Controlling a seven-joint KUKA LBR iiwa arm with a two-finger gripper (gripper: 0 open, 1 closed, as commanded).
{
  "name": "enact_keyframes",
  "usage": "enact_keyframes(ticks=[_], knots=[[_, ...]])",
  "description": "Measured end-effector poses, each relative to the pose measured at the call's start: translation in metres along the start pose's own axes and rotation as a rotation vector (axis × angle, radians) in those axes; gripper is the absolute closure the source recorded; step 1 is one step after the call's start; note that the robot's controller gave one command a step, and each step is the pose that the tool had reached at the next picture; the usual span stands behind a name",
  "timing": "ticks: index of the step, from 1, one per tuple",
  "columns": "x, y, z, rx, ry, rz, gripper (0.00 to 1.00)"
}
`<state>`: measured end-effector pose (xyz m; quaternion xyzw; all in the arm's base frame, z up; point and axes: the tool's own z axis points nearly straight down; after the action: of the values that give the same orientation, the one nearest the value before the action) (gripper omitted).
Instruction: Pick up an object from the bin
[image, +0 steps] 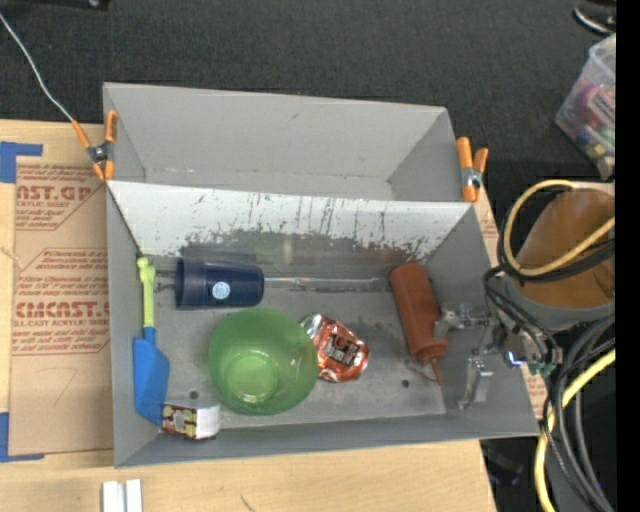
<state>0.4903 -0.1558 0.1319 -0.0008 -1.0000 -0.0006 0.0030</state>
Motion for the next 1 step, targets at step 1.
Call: enact_keyframes(ticks=[1], knots=[[-0.0018,0.0009,-0.0045,0.001,-0.007,-0.002,0.00]])
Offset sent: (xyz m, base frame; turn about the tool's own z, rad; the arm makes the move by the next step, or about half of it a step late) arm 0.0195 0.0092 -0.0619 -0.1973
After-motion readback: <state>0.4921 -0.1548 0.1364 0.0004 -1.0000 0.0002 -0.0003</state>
